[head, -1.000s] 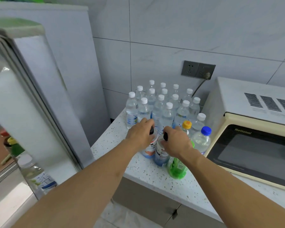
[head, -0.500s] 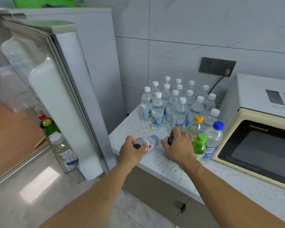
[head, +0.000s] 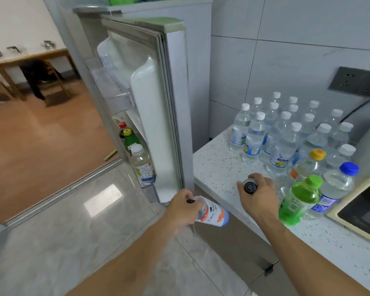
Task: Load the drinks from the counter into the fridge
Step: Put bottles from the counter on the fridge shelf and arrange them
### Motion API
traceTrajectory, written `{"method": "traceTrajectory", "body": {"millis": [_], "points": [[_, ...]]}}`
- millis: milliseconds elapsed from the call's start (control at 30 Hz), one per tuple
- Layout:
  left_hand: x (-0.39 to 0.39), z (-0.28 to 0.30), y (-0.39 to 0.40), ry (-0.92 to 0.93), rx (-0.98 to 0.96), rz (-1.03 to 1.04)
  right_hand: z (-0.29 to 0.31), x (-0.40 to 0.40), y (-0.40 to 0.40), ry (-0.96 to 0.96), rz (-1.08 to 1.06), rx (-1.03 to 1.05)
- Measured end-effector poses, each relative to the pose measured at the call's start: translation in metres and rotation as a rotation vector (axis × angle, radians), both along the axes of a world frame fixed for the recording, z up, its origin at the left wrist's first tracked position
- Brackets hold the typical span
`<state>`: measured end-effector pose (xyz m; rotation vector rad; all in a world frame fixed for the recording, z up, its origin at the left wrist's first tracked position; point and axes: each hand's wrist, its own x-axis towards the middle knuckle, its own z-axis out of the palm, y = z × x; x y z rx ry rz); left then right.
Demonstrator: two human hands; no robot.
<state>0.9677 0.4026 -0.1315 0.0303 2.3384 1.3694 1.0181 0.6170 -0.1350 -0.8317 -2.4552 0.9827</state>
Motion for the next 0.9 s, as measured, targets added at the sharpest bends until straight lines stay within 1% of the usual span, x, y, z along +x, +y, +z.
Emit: {"method": "traceTrajectory", "body": {"millis": [133,267,367,433,567,633,700,800,900], "points": [[0.014,-0.027,-0.055,-0.085,-0.110,-0.033,0.007,0.009,-0.040,0.029,0.129,-0.025],[0.027,-0.057,-0.130,-0.231,-0.168,0.005,0.002,0.013,-0.106,-0.121,0.350,-0.075],[0.032,-0.076,-0.196,-0.338,-0.161,0.141,-0.010,0.003,-0.167,-0.295,0.443,-0.103],[0.034,-0.086,-0.243,-0.375,-0.098,0.283,-0.020,-0.006,-0.209,-0.368,0.468,-0.106],[0.041,-0.112,-0.336,-0.309,-0.035,0.571,-0.048,-0.022,-0.287,-0.533,0.546,0.065],[0.044,-0.121,-0.375,-0.292,-0.013,0.689,-0.062,-0.031,-0.323,-0.638,0.558,0.129],[0.050,-0.130,-0.411,-0.252,-0.047,0.778,-0.074,-0.037,-0.353,-0.706,0.553,0.149],[0.058,-0.134,-0.458,-0.251,-0.127,0.816,-0.082,-0.042,-0.389,-0.713,0.500,0.070],[0.060,-0.137,-0.498,-0.320,-0.075,0.890,-0.085,-0.044,-0.419,-0.679,0.396,-0.064]]}}
